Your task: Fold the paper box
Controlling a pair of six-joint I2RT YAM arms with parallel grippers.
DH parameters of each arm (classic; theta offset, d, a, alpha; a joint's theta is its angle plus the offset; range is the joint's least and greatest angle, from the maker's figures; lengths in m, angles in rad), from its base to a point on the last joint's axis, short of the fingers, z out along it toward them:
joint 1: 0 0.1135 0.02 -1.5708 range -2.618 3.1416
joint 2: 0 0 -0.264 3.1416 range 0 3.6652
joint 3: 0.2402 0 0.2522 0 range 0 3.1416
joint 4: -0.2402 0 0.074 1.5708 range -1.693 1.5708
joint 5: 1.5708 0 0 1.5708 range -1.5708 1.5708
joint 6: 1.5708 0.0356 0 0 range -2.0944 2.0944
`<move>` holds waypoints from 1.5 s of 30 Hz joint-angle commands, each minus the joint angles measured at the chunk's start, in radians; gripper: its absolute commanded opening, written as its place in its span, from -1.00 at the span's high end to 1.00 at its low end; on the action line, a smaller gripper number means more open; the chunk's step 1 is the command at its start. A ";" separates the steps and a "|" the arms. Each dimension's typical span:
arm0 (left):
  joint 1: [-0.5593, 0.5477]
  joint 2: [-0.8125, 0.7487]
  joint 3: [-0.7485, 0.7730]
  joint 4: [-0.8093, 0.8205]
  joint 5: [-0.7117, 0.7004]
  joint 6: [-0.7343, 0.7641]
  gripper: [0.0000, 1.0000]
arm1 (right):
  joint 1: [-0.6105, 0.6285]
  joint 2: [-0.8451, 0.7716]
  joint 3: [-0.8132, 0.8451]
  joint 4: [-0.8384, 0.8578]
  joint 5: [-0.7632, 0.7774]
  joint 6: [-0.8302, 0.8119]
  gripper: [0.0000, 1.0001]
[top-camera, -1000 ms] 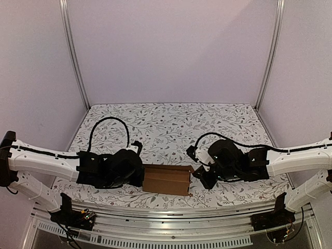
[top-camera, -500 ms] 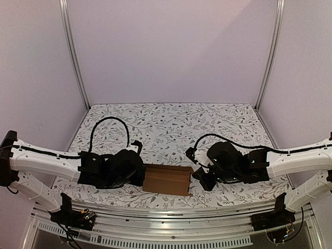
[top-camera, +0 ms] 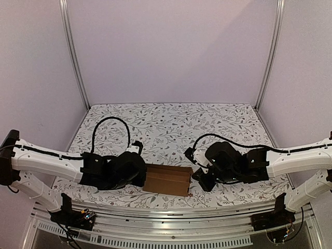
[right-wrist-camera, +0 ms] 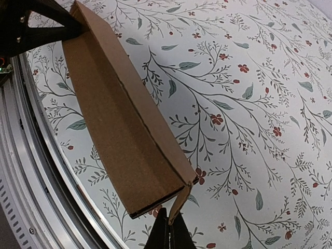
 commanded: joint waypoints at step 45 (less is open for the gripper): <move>-0.135 0.035 0.047 -0.174 -0.165 -0.248 1.00 | 0.110 0.125 0.081 -0.002 0.349 0.507 1.00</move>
